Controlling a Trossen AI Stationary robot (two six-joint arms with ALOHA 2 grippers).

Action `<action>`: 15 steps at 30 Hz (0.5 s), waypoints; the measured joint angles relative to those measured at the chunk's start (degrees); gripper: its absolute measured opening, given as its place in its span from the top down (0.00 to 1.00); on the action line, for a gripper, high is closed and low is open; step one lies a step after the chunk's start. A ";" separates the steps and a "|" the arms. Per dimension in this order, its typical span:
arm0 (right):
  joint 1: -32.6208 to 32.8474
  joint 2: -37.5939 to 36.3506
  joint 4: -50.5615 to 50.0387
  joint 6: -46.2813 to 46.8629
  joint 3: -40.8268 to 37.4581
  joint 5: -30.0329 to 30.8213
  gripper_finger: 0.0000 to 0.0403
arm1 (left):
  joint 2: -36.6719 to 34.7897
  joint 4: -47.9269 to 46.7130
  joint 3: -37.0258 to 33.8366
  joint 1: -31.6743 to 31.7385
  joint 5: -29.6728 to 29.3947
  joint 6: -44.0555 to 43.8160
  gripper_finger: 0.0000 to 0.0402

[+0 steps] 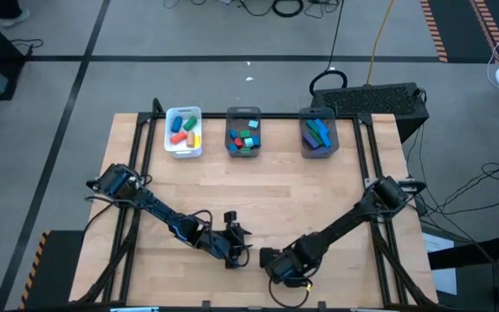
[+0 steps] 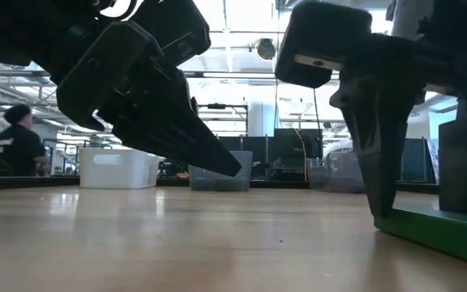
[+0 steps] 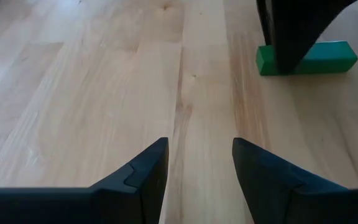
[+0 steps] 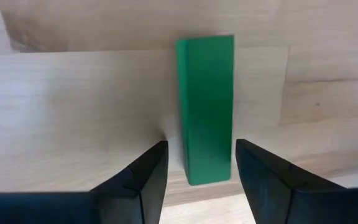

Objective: Sort blocks by size
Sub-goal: Put the green rectangular block into the right black bin

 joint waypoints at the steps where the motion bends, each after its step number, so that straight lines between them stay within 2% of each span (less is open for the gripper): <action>1: -0.01 -0.03 0.14 -0.43 0.01 0.03 0.57 | 0.00 -0.06 0.00 0.00 0.00 -0.55 0.55; 6: -0.49 -0.04 0.13 1.31 0.02 -0.32 0.57 | 0.02 -0.03 0.00 0.00 0.00 -0.82 0.55; 11: -2.03 -0.04 0.04 3.16 0.02 -5.76 0.61 | 0.02 0.14 0.00 0.00 0.00 -0.91 0.55; 15: -3.25 -0.04 0.09 4.09 0.02 -7.77 0.64 | 0.02 0.14 0.00 0.00 -0.01 -1.00 0.55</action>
